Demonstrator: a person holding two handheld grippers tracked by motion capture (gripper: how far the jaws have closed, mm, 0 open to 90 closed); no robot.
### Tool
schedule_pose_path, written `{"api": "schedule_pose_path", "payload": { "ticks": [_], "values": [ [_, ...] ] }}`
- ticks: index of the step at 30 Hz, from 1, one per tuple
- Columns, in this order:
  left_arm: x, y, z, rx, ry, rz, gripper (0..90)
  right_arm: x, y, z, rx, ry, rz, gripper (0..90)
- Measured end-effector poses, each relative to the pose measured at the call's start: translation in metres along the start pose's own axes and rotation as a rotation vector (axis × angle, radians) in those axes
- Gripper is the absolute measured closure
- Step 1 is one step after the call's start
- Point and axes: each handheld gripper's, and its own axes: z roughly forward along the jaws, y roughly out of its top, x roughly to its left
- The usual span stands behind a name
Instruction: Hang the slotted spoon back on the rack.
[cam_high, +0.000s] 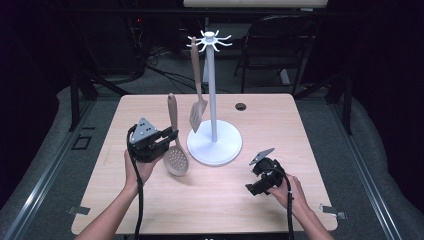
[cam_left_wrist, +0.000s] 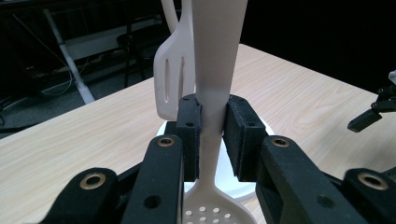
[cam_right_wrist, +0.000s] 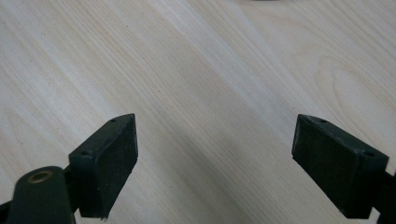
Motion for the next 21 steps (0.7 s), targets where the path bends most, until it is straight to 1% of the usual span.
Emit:
{"api": "schedule_pose_path", "payload": {
  "ticks": [1, 6, 11, 21],
  "values": [
    [0.000, 0.001, 0.001, 0.000, 0.000, 0.002, 76.8, 0.000, 0.000, 0.000, 0.006, -0.007, -0.005, 13.9],
    [-0.001, 0.009, 0.006, -0.006, -0.007, 0.003, 76.8, -0.001, 0.000, 0.000, 0.006, -0.005, -0.003, 13.9],
    [-0.003, 0.019, 0.012, 0.006, -0.014, 0.009, 76.8, 0.000, 0.000, 0.000, 0.007, -0.006, -0.004, 13.9],
    [-0.007, 0.041, 0.024, 0.000, -0.017, 0.008, 76.7, -0.001, 0.000, 0.000, 0.007, -0.005, -0.004, 13.9]
  ]
}}
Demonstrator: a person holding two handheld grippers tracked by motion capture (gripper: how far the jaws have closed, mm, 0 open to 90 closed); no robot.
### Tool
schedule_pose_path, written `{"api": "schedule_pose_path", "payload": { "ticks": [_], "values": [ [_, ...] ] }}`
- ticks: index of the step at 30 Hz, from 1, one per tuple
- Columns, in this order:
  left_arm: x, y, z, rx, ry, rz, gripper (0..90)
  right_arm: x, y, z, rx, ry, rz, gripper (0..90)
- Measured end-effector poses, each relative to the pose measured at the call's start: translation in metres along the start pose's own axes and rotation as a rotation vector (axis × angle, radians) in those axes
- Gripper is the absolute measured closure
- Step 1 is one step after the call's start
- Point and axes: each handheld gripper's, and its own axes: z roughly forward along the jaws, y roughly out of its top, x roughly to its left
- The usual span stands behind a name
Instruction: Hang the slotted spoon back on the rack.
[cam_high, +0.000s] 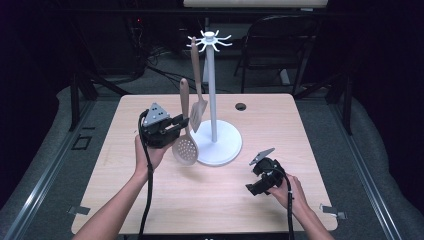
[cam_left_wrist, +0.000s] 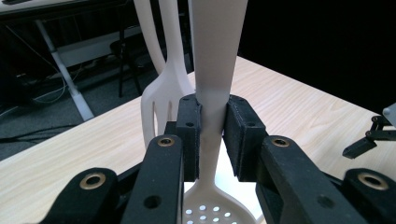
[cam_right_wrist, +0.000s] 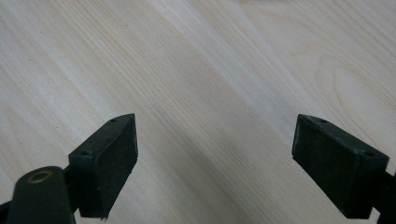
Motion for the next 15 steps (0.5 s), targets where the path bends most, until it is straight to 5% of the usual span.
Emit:
{"api": "schedule_pose_path", "payload": {
  "ticks": [15],
  "values": [
    [-0.001, 0.031, 0.011, -0.012, 0.004, -0.005, 76.8, -0.001, 0.000, 0.000, 0.007, 0.005, -0.004, 13.8]
  ]
}}
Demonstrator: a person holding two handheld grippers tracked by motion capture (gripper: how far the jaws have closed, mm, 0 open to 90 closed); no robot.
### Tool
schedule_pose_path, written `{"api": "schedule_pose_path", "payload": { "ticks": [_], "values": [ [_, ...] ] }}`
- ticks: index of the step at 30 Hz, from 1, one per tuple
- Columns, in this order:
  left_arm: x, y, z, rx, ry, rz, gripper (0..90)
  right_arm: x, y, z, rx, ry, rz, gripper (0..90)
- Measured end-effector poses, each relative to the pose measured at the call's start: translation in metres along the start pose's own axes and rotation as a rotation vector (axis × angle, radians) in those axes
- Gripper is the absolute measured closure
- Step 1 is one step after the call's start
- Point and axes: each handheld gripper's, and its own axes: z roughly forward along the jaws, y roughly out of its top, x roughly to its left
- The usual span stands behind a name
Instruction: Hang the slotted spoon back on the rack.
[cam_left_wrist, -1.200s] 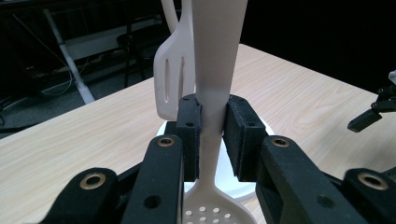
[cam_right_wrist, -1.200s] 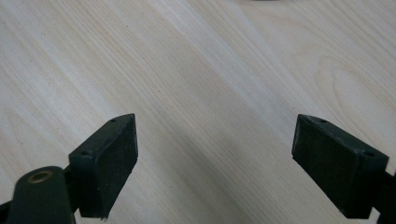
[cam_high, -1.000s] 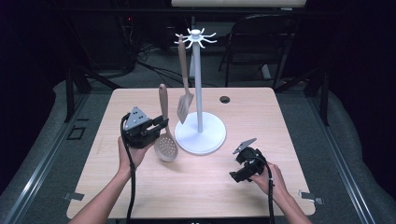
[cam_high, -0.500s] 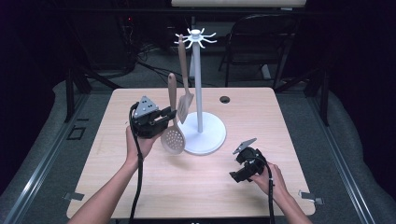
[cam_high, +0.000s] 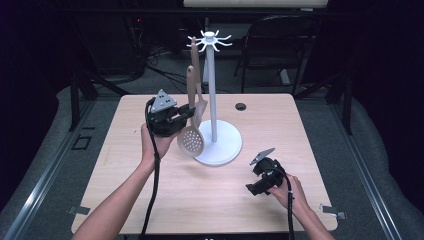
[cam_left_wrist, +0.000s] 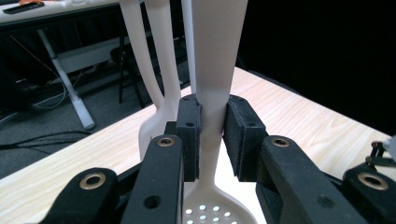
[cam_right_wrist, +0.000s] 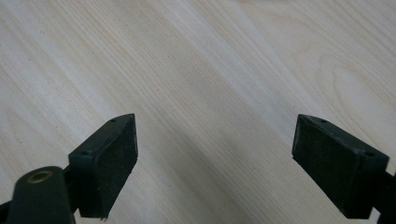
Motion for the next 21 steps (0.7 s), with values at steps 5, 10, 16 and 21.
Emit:
{"api": "schedule_pose_path", "payload": {
  "ticks": [5, 10, 16, 21],
  "values": [
    [0.001, 0.010, 0.001, -0.012, 0.009, -0.012, 76.8, 0.000, 0.000, 0.001, -0.004, 0.006, 0.004, 13.8],
    [-0.001, 0.018, 0.004, -0.015, 0.017, -0.009, 76.8, 0.000, 0.000, 0.000, -0.004, 0.006, 0.003, 13.8],
    [-0.004, 0.027, 0.009, -0.017, 0.020, -0.016, 76.7, 0.000, 0.000, 0.000, -0.006, 0.008, 0.005, 13.7],
    [-0.006, 0.033, 0.013, -0.017, 0.041, -0.017, 76.7, 0.001, 0.000, 0.000, -0.013, 0.004, 0.005, 13.7]
  ]
}}
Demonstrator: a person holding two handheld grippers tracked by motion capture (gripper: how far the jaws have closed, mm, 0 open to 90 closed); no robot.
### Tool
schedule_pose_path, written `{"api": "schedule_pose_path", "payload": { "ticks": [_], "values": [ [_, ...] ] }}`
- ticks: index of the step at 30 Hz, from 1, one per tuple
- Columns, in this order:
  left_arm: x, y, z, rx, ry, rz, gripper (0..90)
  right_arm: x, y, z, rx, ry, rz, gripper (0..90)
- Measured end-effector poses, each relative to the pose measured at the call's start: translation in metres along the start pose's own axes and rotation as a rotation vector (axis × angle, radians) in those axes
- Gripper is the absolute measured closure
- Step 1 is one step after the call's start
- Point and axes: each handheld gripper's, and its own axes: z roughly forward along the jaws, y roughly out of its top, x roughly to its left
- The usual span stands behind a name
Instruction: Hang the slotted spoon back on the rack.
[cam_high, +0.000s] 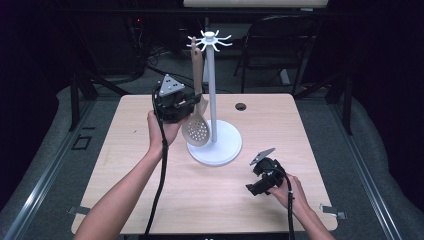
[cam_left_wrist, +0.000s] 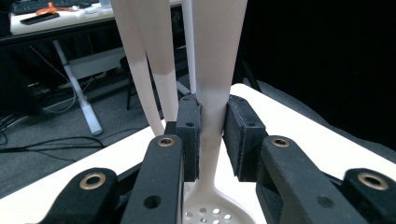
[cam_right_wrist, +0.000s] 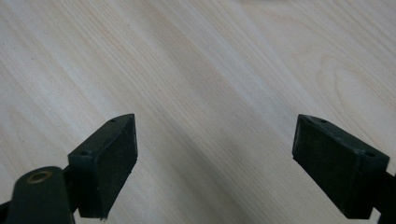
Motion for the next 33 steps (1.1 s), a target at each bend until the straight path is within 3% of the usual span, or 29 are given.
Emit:
{"api": "schedule_pose_path", "payload": {
  "ticks": [6, 33],
  "values": [
    [-0.002, 0.004, 0.006, 0.012, 0.024, 0.004, 76.7, 0.000, 0.000, 0.000, -0.001, 0.001, -0.003, 13.6],
    [0.000, 0.004, 0.028, 0.031, 0.047, 0.004, 76.5, 0.000, 0.001, 0.000, 0.009, -0.003, -0.008, 13.6]
  ]
}}
